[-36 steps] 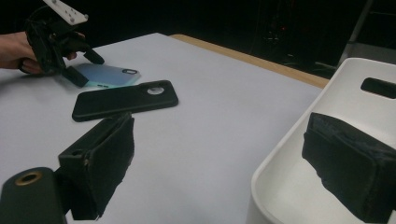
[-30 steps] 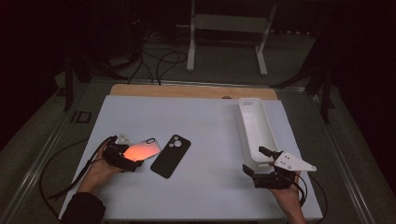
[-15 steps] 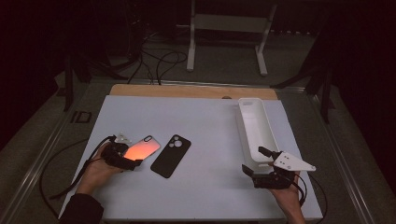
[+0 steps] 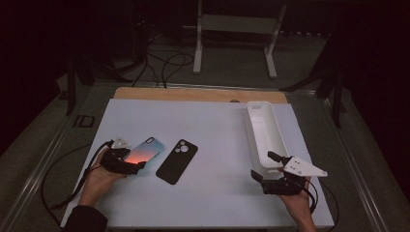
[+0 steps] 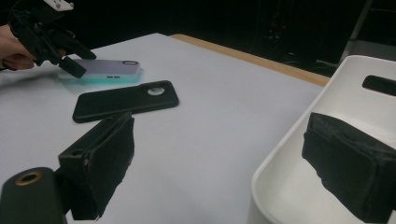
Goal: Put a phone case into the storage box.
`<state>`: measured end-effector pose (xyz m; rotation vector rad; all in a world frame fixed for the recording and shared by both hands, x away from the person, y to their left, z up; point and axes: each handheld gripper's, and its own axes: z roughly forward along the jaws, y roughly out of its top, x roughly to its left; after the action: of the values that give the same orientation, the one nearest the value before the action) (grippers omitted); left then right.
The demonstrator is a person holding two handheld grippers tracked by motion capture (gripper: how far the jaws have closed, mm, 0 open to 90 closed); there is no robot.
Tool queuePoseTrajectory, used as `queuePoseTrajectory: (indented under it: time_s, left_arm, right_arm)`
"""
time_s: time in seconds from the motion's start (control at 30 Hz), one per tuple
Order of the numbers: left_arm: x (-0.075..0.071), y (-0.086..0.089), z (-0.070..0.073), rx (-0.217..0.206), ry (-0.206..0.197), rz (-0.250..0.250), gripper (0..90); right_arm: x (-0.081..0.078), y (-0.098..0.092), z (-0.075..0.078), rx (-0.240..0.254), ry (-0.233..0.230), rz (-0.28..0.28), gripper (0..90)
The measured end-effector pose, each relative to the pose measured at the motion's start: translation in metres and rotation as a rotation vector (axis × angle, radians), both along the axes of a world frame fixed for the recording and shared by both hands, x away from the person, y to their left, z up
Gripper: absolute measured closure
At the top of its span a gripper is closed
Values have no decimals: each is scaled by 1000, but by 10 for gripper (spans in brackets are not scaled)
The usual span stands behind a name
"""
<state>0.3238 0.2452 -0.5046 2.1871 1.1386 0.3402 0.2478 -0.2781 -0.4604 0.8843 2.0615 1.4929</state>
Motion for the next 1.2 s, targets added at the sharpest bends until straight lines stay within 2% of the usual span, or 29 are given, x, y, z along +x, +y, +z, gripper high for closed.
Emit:
queuePoseTrajectory:
  time_s: [0.07, 0.1, 0.23, 0.47, 0.57, 0.67, 0.73, 0.8, 0.83, 0.9, 1.2]
  left_arm:
    - [-1, 0, 1, -12, -6, 3, 172]
    - [-3, 0, 6, -32, -25, 5, 172]
    - [-7, -1, 15, -59, -51, 11, 172]
    - [-14, -5, 28, -72, -105, 13, 172]
    - [-22, -11, 38, -85, -146, 17, 172]
    - [-25, -14, 41, -88, -158, 15, 172]
    - [-31, -19, 48, -96, -182, 9, 172]
    - [-32, -21, 50, -100, -187, 4, 171]
    - [-35, -26, 56, -96, -199, -15, 171]
    - [-37, -31, 60, -93, -211, -29, 171]
    - [-43, -50, 79, -109, -266, -73, 171]
  right_arm:
    - [0, 0, 0, 0, 0, 0, 92]
    - [0, 0, 0, 0, -1, 1, 92]
    - [1, 1, 1, -2, 0, 0, 92]
    - [6, 4, 5, 1, 11, -3, 91]
    - [9, 7, 9, 1, 17, -2, 91]
    - [11, 9, 10, 3, 23, 1, 92]
    - [17, 15, 14, 20, 46, 13, 91]
    - [17, 15, 14, 20, 46, 13, 91]
    - [23, 23, 17, 7, 63, 9, 91]
    - [25, 26, 18, 0, 64, 13, 91]
    - [40, 49, 30, 8, 118, 54, 91]
